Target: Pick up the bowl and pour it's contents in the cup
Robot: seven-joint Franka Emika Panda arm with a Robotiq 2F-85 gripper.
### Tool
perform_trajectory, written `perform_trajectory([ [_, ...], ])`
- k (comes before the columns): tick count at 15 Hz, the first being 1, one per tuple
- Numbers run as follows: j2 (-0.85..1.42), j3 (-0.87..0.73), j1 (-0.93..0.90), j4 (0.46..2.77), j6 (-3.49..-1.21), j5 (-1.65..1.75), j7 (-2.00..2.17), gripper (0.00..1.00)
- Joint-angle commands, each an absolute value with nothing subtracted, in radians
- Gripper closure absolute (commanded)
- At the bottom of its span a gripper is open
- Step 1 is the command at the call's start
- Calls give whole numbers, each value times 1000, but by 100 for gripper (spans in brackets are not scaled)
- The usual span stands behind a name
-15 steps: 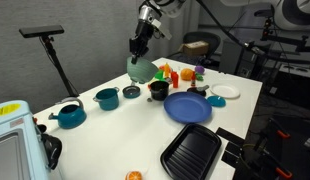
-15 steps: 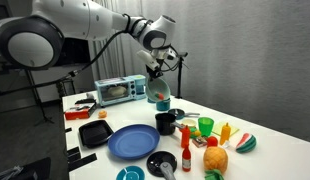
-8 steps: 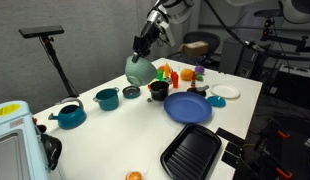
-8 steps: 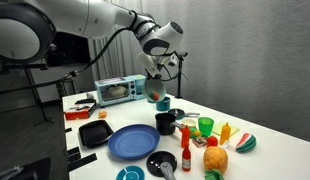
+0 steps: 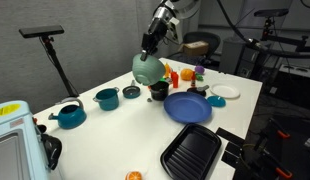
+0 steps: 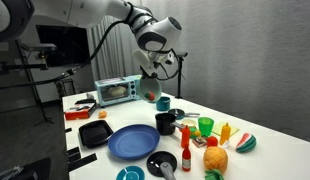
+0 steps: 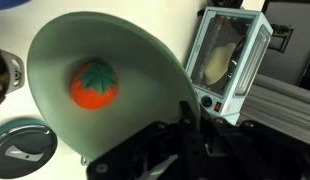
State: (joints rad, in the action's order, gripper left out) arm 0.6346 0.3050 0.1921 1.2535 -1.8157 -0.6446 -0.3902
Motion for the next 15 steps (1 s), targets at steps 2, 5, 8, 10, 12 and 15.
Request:
perform_trajectory([
  [2,528,221,180,1350,-1780,-655,-408,98],
  [5,505,186,167,1365,-1787,-636,-405,98],
  [8,548,180,164,1324,-1781,-657,-396,92],
  [10,553,180,162,1325,-1782,-657,-396,92],
  [12,555,180,159,1325,-1782,-656,-396,92],
  [15,555,179,157,1325,-1782,-656,-395,92],
])
